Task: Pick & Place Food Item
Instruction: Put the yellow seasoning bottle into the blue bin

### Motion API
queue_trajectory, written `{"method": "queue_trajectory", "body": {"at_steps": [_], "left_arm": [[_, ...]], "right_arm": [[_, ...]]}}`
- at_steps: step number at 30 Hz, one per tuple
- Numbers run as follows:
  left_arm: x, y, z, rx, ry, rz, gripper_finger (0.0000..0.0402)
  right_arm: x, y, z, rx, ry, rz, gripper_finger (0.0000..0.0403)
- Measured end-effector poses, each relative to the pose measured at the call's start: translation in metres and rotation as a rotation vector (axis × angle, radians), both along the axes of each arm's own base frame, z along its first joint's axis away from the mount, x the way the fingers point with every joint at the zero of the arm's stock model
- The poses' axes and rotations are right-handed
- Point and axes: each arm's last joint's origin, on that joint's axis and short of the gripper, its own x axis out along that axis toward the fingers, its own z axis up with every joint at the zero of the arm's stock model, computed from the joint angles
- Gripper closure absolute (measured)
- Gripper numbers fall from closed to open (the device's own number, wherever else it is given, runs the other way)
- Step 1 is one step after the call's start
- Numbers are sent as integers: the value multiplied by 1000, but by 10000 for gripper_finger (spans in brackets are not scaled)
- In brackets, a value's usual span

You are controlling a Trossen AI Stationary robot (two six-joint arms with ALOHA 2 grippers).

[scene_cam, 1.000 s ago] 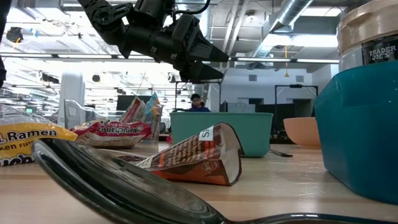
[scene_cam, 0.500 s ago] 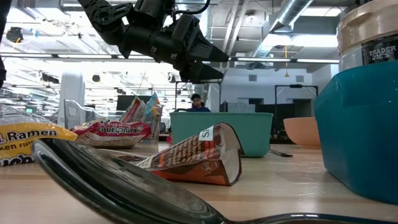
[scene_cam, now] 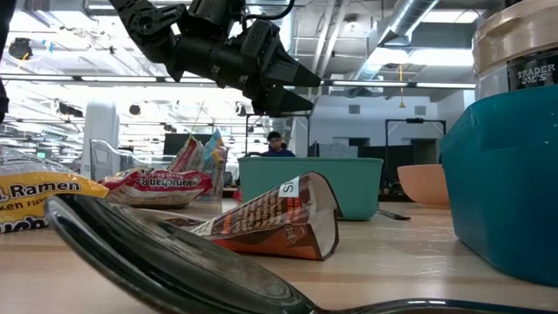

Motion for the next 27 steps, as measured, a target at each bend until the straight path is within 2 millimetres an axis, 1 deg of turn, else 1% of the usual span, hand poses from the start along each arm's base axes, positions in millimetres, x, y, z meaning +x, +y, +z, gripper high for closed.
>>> {"method": "queue_trajectory", "body": {"at_steps": [8, 18, 22, 27], "left_arm": [[0, 0, 0, 0, 0, 0, 27], [0, 0, 0, 0, 0, 0, 27], [0, 0, 0, 0, 0, 0, 27], [0, 0, 0, 0, 0, 0, 27]], "right_arm": [[-6, -4, 6, 64, 12, 0, 316], [-11, -4, 3, 140, 135, 7, 316], [-18, -5, 2, 115, 182, 14, 316], [-31, -6, 1, 137, 240, -50, 316]]}}
